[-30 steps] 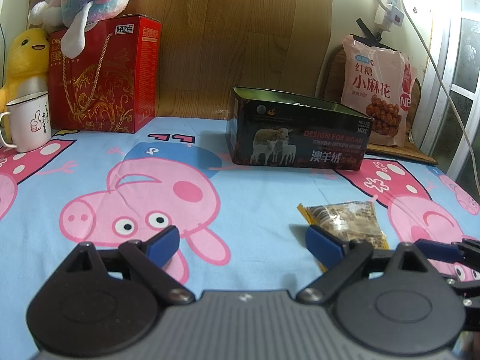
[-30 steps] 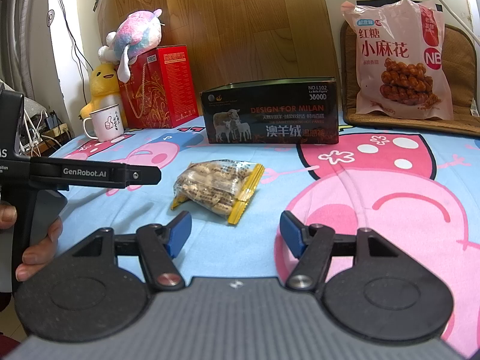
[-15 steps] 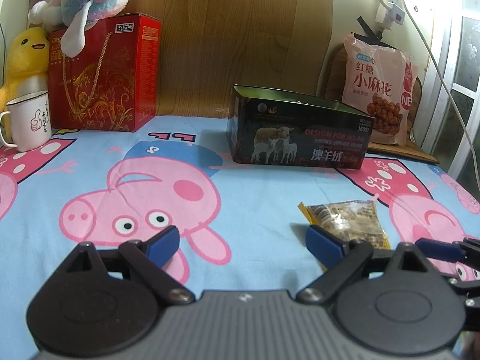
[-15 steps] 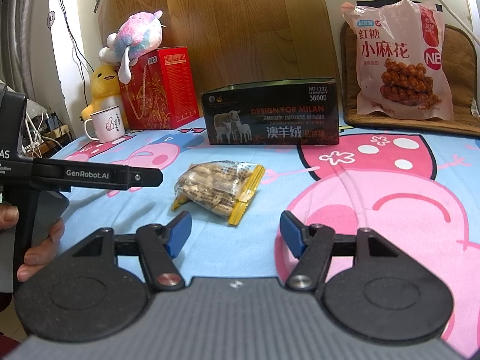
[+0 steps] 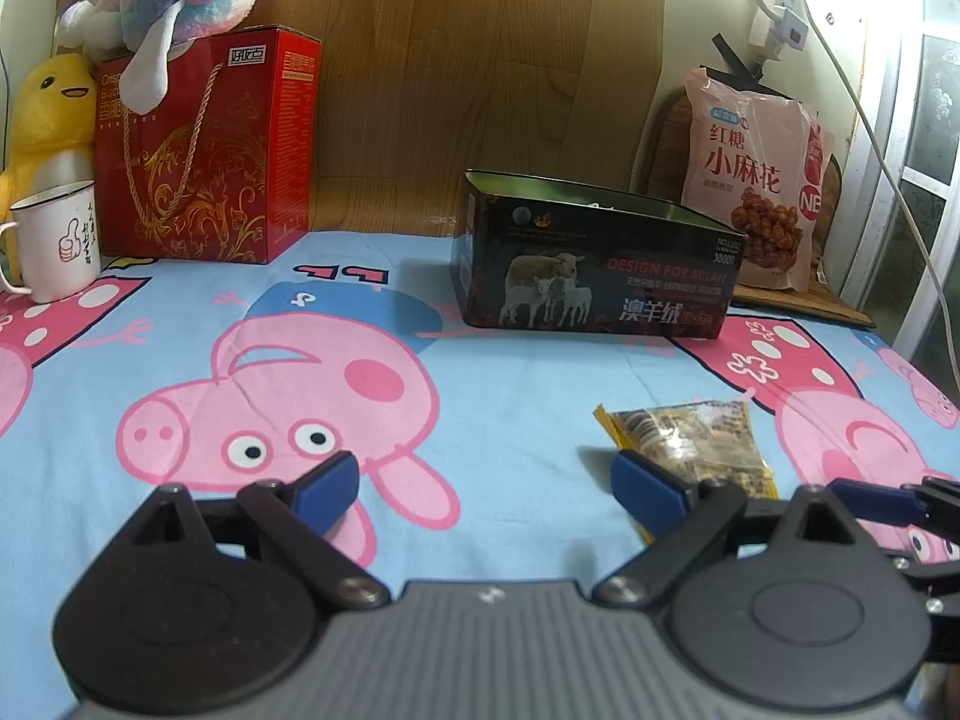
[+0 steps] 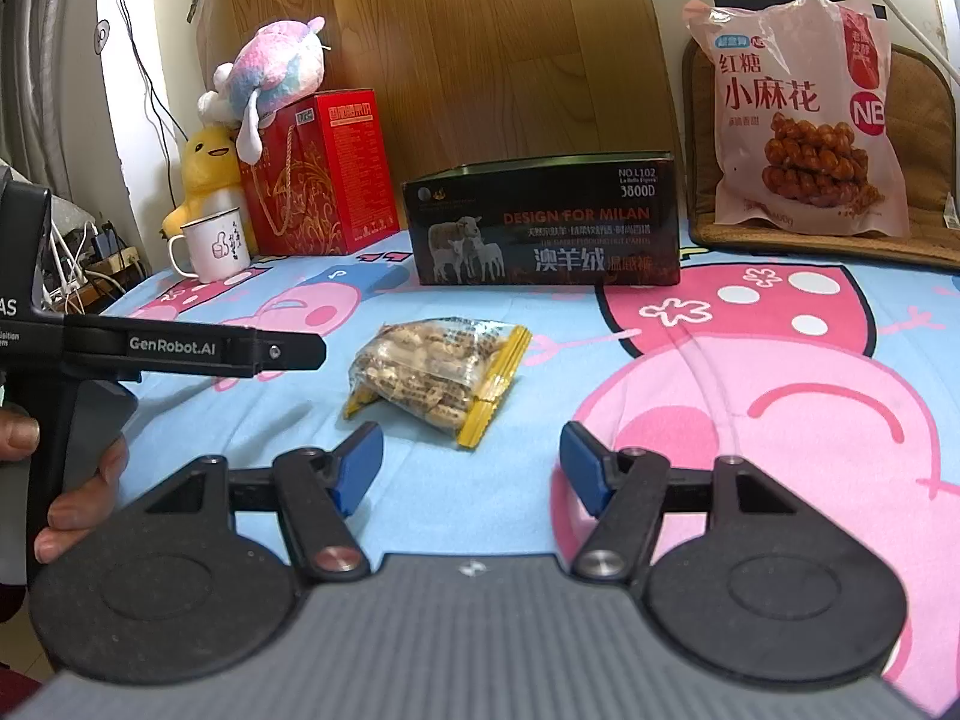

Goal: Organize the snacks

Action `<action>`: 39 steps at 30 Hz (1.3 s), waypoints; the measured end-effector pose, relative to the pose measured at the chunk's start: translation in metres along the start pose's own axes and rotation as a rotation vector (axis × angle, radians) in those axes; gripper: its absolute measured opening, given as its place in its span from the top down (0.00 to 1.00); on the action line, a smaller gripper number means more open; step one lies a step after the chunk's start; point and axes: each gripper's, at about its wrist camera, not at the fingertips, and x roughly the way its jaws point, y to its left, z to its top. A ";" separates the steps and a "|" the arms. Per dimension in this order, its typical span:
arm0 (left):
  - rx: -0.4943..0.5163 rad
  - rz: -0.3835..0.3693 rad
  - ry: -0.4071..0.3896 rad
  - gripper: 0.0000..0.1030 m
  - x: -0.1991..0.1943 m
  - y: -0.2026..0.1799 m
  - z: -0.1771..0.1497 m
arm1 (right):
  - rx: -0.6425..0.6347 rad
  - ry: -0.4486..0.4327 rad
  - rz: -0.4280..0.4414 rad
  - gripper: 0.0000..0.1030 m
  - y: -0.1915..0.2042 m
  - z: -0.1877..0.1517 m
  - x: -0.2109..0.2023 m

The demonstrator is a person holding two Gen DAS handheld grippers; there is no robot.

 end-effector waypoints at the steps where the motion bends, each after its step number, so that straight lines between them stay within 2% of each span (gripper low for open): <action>1: 0.000 0.000 0.000 0.08 0.000 0.000 0.000 | 0.000 0.000 0.001 0.35 0.000 0.000 0.000; 21: 0.004 -0.003 -0.002 0.09 -0.001 -0.001 0.000 | 0.001 -0.001 0.001 0.35 0.000 0.000 0.000; 28: 0.002 -0.024 0.008 0.16 0.000 -0.001 0.001 | 0.001 0.001 0.003 0.35 0.000 0.000 0.000; 32: -0.024 -0.109 0.015 0.17 -0.001 0.005 0.003 | 0.018 0.027 0.005 0.34 -0.003 0.001 0.004; 36: -0.078 -0.237 0.044 0.16 0.002 0.005 0.011 | 0.013 0.034 0.005 0.33 -0.002 0.002 0.005; 39: -0.067 -0.301 0.054 0.15 0.005 -0.006 0.021 | 0.001 0.046 0.001 0.33 -0.001 0.004 0.007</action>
